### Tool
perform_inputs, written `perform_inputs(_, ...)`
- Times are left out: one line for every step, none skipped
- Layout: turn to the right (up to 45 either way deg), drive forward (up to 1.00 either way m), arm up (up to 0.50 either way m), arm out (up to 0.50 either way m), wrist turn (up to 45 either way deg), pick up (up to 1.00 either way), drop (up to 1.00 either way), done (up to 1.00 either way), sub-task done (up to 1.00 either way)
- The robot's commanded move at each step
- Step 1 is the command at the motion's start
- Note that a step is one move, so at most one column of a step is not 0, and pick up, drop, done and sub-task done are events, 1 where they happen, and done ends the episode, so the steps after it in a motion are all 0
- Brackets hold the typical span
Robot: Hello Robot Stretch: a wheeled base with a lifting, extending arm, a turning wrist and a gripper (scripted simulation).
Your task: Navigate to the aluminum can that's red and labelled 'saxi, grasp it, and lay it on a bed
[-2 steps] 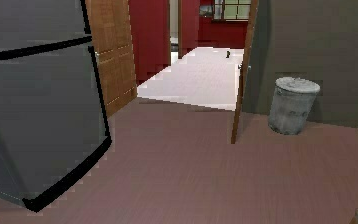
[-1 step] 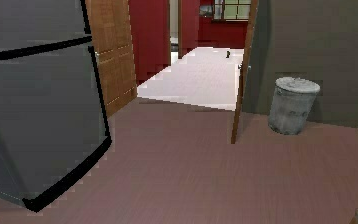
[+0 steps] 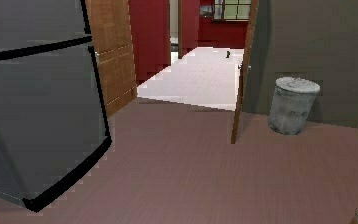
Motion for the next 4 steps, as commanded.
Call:
perform_inputs(0.0,0.0,0.0,0.0,45.0,0.0,0.0,0.0,0.0)
perform_inputs(0.0,0.0,0.0,0.0,45.0,0.0,0.0,0.0,0.0)
perform_inputs(0.0,0.0,0.0,0.0,45.0,0.0,0.0,0.0,0.0)
perform_inputs(0.0,0.0,0.0,0.0,12.0,0.0,0.0,0.0,0.0)
